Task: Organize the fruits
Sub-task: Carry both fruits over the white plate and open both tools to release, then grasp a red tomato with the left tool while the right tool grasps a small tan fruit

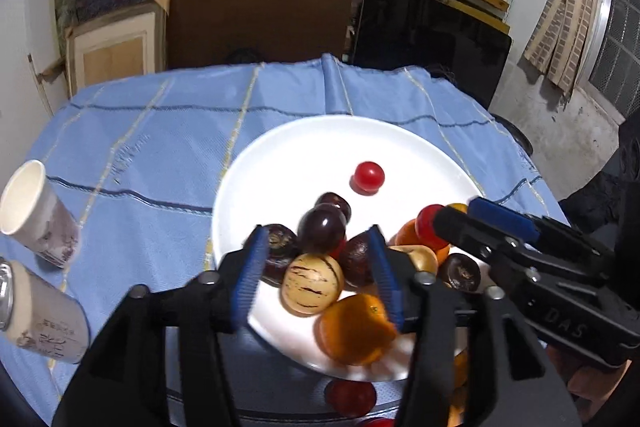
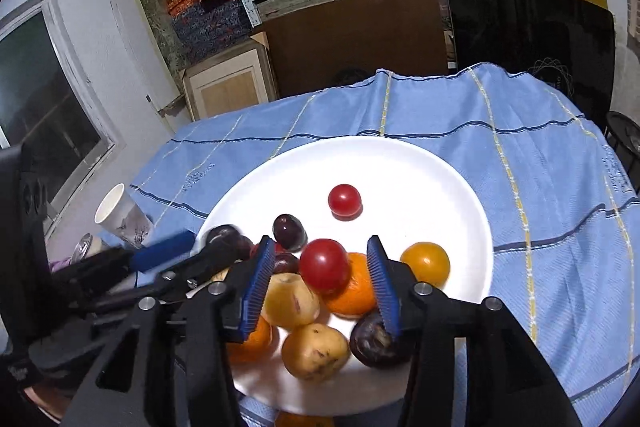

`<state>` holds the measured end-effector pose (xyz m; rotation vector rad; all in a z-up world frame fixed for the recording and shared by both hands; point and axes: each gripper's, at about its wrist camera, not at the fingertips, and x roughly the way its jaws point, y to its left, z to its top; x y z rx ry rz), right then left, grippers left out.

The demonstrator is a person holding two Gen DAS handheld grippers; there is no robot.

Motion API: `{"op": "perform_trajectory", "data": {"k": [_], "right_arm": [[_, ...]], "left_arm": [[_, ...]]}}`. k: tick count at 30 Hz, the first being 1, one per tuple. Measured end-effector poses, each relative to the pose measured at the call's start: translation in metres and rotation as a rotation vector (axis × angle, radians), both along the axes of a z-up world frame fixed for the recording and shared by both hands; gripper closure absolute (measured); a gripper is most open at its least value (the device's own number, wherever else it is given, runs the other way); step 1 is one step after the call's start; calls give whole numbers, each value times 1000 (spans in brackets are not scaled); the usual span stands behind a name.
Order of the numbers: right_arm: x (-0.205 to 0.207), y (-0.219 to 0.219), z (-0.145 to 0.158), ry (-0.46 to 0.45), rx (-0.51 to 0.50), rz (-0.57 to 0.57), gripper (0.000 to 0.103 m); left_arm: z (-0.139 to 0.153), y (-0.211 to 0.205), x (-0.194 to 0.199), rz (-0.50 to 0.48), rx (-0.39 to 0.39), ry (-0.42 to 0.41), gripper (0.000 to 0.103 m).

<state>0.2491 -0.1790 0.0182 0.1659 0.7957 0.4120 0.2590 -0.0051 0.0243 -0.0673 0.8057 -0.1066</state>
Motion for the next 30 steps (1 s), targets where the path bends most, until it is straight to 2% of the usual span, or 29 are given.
{"op": "perform_trajectory", "data": {"k": [3,7,19,26,27,28,30], "right_arm": [[-11,-6,2,4,20,1,46],[-33,-19,4,3,30,-2,41],[-106,-50,-5,16,60,-25,39],[-134,-53,-12,15,89,-12,38],[-137,-54,-14,19,98,-12,37],[-138,-56,-15,22,103,-14,29],[-140,-59,-18,25,109,-12,25]], "left_arm": [[6,2,-11,-11,-16,-8,51],[9,3,-31,1,-12,-10,44],[-6,-8,-111,-52,-10,29,43],[-22,-20,-140,-85,10,68,43],[-25,-19,-141,-91,1,80,43],[-30,-19,-142,-94,-13,100,43],[-37,-18,-145,-93,-12,118,43]]}}
